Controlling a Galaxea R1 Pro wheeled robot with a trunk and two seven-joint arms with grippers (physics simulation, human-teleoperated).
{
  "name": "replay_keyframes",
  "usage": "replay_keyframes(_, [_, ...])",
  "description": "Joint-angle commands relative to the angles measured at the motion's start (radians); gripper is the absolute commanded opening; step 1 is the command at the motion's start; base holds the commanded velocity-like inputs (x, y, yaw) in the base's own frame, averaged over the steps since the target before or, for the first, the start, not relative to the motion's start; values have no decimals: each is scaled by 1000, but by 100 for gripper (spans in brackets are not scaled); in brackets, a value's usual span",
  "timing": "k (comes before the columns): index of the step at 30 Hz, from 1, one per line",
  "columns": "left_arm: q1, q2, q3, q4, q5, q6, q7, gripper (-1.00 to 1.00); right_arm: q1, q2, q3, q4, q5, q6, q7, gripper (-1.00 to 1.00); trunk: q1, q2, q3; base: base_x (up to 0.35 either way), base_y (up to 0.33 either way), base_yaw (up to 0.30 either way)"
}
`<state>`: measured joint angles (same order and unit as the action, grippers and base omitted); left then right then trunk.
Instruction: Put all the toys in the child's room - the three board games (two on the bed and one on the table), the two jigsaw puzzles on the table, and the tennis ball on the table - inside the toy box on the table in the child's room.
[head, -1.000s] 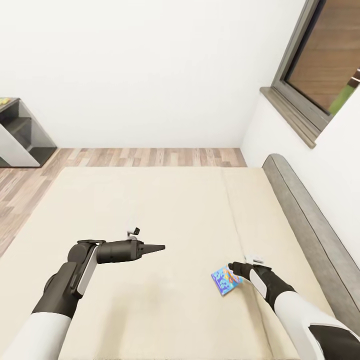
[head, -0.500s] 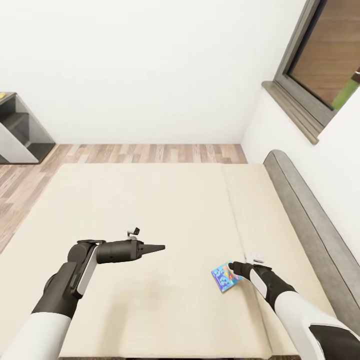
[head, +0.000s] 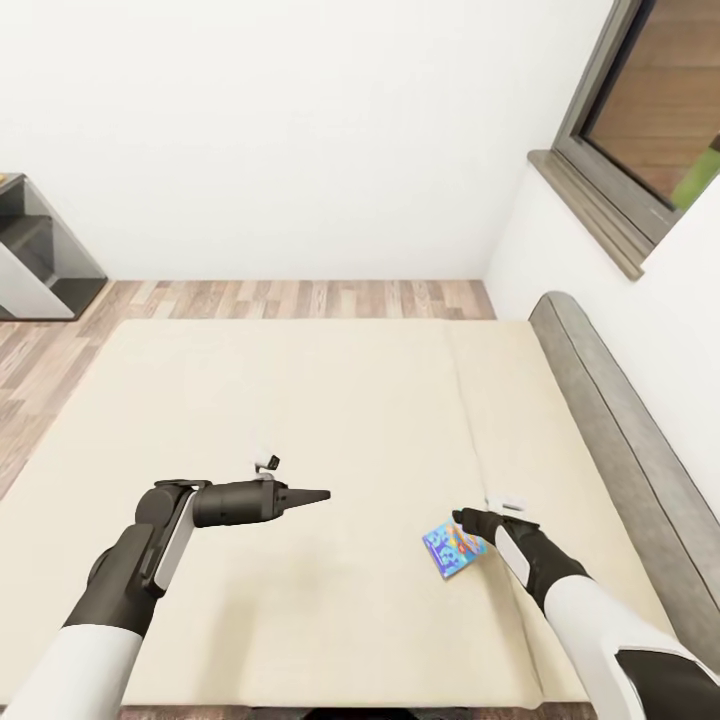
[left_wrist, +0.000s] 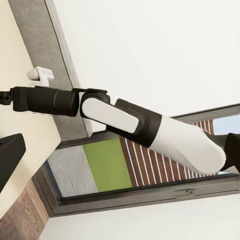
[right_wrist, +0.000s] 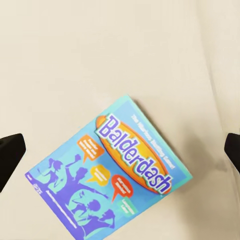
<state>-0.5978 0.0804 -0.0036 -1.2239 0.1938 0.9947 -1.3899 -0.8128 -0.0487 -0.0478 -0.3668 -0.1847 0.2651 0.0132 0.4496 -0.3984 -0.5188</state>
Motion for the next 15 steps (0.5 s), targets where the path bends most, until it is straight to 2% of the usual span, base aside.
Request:
replay_keyframes(1, [0,0,0,0,2,11,-1,100,0,0,-4,-6,-4,6,1,100,0,-2,-3,0,0,0])
replay_keyframes(15, [0,0,-1,0,1,11,0,100,0,-2,-4,-51,-5,6,-1,100,0,-2,-26,0,0,0])
